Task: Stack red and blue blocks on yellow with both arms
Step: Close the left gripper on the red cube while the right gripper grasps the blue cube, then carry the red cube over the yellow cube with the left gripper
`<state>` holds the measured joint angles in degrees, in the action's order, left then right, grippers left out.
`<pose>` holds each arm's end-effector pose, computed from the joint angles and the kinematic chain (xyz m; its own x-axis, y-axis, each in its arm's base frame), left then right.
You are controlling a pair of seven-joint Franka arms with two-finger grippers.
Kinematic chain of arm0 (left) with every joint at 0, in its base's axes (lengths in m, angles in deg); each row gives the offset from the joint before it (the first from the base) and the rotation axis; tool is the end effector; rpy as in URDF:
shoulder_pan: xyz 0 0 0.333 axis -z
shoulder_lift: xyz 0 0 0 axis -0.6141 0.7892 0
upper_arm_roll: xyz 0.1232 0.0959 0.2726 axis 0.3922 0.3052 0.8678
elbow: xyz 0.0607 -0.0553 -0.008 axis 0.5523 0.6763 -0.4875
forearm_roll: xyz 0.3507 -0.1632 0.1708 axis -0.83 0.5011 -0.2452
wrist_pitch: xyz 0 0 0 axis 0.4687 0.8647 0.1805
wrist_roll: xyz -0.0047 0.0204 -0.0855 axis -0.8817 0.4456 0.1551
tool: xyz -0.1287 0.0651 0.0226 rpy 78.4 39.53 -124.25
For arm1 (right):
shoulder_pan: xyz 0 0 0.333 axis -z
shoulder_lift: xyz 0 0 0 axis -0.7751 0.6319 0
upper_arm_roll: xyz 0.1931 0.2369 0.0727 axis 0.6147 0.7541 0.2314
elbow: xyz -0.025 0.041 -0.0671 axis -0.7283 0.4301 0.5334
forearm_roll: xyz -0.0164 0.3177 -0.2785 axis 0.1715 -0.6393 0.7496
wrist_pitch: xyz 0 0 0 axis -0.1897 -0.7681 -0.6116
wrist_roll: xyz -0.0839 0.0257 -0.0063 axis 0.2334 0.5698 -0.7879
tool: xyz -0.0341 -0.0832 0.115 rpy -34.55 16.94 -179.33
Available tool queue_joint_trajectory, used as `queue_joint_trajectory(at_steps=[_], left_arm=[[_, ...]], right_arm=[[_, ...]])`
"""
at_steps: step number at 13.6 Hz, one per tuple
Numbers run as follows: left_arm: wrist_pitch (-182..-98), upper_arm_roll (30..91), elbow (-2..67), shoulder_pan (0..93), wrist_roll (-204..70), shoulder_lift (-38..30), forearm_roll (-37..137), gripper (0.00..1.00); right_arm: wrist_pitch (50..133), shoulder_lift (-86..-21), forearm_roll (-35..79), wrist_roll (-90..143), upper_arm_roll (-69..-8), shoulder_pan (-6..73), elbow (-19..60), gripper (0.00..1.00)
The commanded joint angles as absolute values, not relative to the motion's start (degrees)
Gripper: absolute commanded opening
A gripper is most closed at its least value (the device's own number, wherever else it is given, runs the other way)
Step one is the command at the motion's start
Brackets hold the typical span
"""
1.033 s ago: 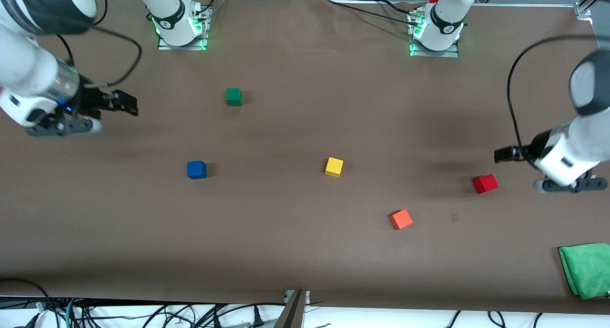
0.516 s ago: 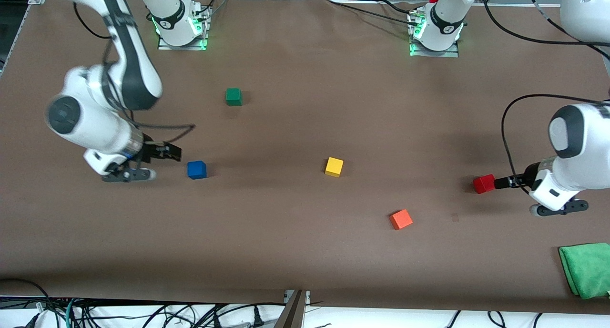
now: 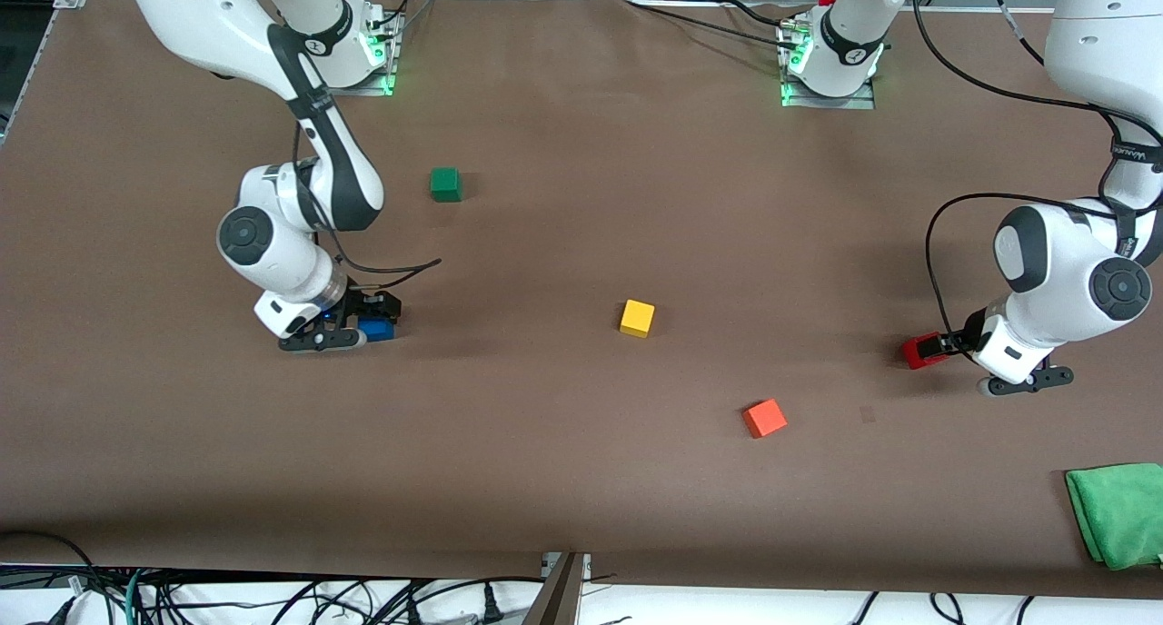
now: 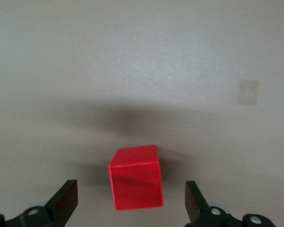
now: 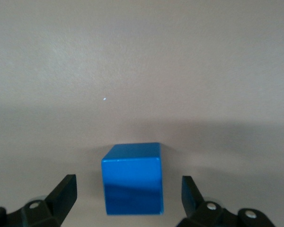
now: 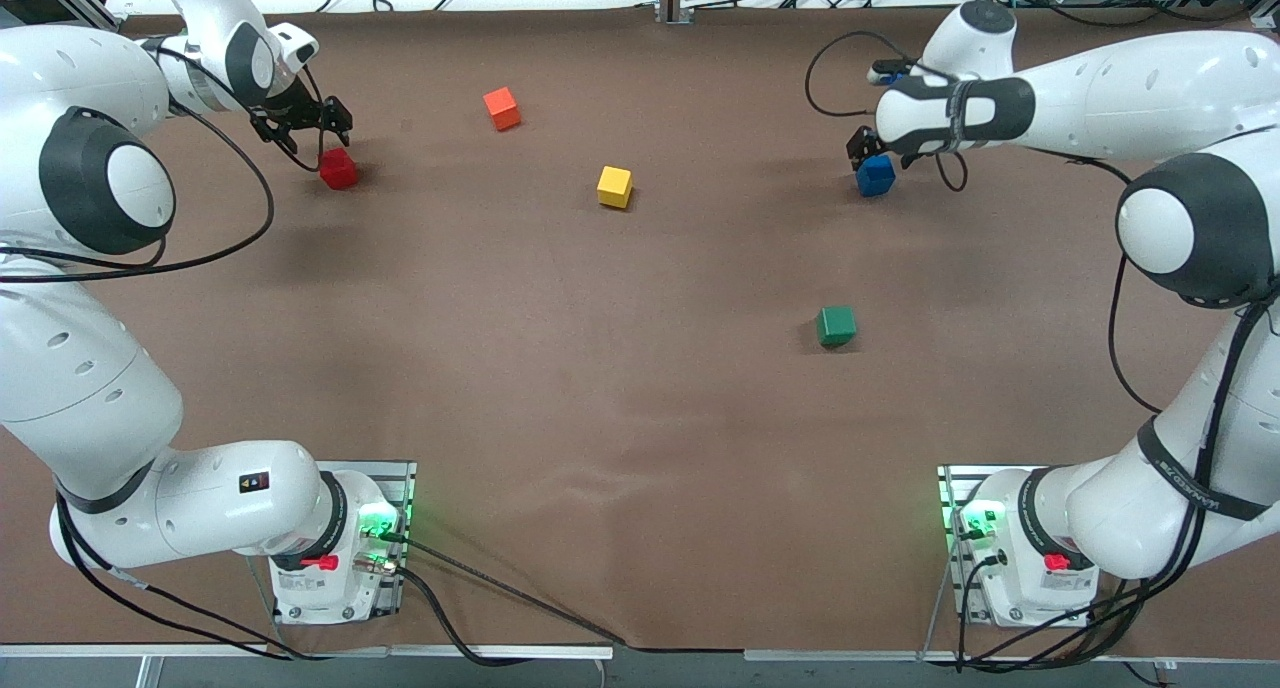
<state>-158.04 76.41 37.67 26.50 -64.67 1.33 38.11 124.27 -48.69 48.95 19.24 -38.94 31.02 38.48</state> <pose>0.6553 0.1067 0.1694 0.9792 0.2012 -0.0263 0.2009 -0.9795 -0.0146 0.6055 0.1509 0.1422 0.9956 0.0732 0.0584 0.0764 -0.9955 -0.0553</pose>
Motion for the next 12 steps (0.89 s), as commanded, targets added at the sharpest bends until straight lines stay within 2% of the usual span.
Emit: queue_joint_trajectory(at_steps=[1,2,5,7,8,9,12], left_arm=[[-160.44,75.79,38.57,25.58,-64.90,2.36,40.12,1.00],[-160.70,75.79,38.92,25.58,-64.90,2.45,40.91,1.00],[-160.79,75.70,38.93,25.58,-64.90,3.07,42.14,1.00],[-160.79,75.70,38.93,25.58,-64.90,3.42,42.94,1.00],[-160.71,75.62,38.93,25.67,-64.90,3.42,42.94,0.89],[-160.53,75.62,39.10,25.76,-64.90,3.33,42.94,0.64],[-160.18,75.62,39.19,25.76,-64.02,3.25,42.85,0.28]], right_arm=[[127.45,-49.38,47.79,18.97,-38.35,31.04,41.26,0.79],[127.28,-49.38,47.79,18.97,-38.35,31.04,41.26,0.72],[125.53,-50.08,47.88,19.67,-38.35,31.04,40.21,0.26],[119.31,-51.57,47.88,19.59,-38.61,31.12,37.23,0.11],[115.62,-52.71,47.88,19.59,-38.78,31.12,35.30,0.10],[111.50,-53.85,47.88,19.59,-39.05,31.21,33.11,0.10],[97.71,-54.91,48.23,19.59,-40.10,31.21,23.10,0.10]])
